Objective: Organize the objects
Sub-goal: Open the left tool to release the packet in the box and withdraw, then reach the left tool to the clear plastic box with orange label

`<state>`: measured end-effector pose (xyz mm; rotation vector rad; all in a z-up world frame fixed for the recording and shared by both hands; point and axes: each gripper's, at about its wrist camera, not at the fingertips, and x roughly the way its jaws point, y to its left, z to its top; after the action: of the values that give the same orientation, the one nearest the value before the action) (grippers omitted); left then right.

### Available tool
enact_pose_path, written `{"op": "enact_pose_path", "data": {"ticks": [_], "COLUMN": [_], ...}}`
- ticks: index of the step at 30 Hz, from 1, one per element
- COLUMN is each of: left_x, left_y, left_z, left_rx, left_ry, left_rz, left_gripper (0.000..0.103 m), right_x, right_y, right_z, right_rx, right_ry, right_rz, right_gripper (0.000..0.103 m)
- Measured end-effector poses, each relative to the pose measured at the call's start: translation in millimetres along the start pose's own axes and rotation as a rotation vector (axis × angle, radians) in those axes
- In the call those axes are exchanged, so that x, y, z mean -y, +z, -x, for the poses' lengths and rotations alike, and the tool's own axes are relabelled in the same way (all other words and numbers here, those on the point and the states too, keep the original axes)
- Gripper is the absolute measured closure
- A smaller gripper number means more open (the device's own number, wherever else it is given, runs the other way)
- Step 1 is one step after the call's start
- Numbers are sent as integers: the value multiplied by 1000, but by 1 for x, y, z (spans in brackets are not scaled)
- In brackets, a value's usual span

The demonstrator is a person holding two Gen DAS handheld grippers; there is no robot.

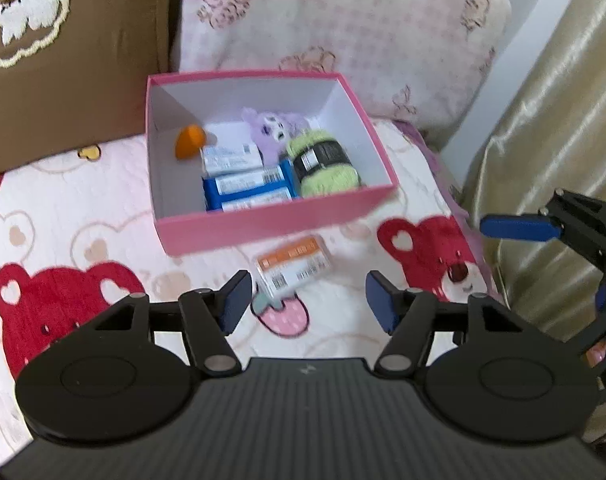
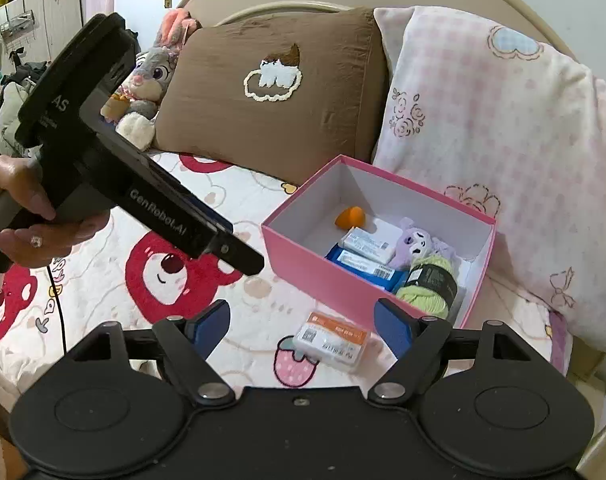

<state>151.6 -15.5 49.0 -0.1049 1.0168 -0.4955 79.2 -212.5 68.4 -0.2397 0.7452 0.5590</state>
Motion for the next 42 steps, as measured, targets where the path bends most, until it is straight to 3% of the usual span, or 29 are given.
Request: {"op": "enact_pose_path", "data": {"ticks": [7, 11, 21, 27, 36, 40, 42], "left_x": [9, 12, 8, 2, -20, -29, -32], "left_y": [-29, -42, -60, -66, -69, -65, -66], "left_z": [-1, -5, -38, -54, -90, -117, -127], "left_rx": [-48, -63, -94, -56, 65, 26, 63], "left_ry": [11, 22, 27, 56, 64, 65, 69], "left_rz": [-3, -6, 50, 69, 109, 118, 98], "left_gripper": [39, 31, 13, 2, 2, 2, 2], "right_x": [-5, -9, -17, -20, -21, -12, -6], "right_y": [-21, -33, -65, -80, -93, -97, -96], "right_z": [1, -1, -29, -51, -108, -130, -144], "right_rx": [-39, -35, -17, 4, 35, 39, 15], "right_ry": [48, 40, -22, -5, -55, -46, -59], "right_rz": [-72, -73, -48, -39, 28, 48, 52], "right_gripper": [20, 12, 8, 7, 7, 7, 7]}}
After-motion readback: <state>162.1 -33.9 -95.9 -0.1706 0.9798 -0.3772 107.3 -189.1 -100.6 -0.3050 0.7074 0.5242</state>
